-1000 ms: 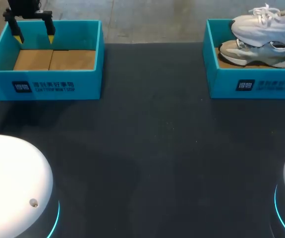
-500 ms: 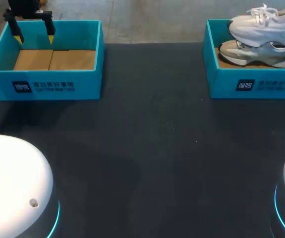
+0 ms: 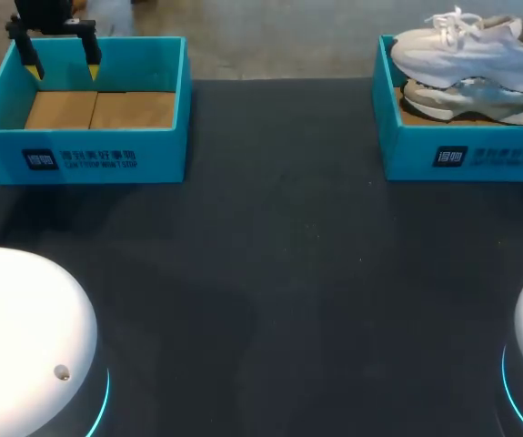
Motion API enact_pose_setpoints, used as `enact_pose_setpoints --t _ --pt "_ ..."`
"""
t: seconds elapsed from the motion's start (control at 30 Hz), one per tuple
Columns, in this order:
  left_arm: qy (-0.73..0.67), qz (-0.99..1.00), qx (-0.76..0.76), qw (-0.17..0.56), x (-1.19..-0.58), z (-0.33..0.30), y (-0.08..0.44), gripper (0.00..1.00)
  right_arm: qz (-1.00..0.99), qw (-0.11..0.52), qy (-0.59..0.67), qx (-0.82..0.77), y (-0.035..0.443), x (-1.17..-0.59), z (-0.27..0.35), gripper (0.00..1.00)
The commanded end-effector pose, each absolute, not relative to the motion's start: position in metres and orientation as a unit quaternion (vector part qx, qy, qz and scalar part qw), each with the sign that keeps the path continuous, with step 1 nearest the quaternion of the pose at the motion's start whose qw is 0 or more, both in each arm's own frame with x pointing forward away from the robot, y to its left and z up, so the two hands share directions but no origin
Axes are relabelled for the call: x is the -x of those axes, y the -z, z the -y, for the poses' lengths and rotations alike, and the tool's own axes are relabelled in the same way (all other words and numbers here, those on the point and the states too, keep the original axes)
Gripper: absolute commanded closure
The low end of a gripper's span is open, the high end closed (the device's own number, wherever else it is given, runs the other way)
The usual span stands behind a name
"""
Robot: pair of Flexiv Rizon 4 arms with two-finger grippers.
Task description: Take the shoe out of the shoebox, open the shoe tongue, remove and reinsert the insole, then place the shoe into the shoebox
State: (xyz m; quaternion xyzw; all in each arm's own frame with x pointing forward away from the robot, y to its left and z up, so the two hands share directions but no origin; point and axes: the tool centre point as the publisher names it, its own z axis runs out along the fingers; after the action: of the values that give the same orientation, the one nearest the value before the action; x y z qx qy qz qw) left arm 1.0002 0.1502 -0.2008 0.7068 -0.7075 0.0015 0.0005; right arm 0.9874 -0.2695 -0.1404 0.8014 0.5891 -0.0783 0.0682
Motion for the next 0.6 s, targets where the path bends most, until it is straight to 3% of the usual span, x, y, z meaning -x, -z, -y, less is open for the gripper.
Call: enact_pose_setpoints --t 0.03,0.6 --pt "-0.001 0.707 -0.707 0.000 -1.000 -0.150 0.201 0.00 -0.590 0.086 0.075 -0.799 0.128 -0.975 0.245 1.00" --pt "-0.001 0.707 -0.707 0.000 -1.000 -0.150 0.201 0.00 -0.613 0.098 0.072 -0.780 0.112 -0.917 0.143 1.00"
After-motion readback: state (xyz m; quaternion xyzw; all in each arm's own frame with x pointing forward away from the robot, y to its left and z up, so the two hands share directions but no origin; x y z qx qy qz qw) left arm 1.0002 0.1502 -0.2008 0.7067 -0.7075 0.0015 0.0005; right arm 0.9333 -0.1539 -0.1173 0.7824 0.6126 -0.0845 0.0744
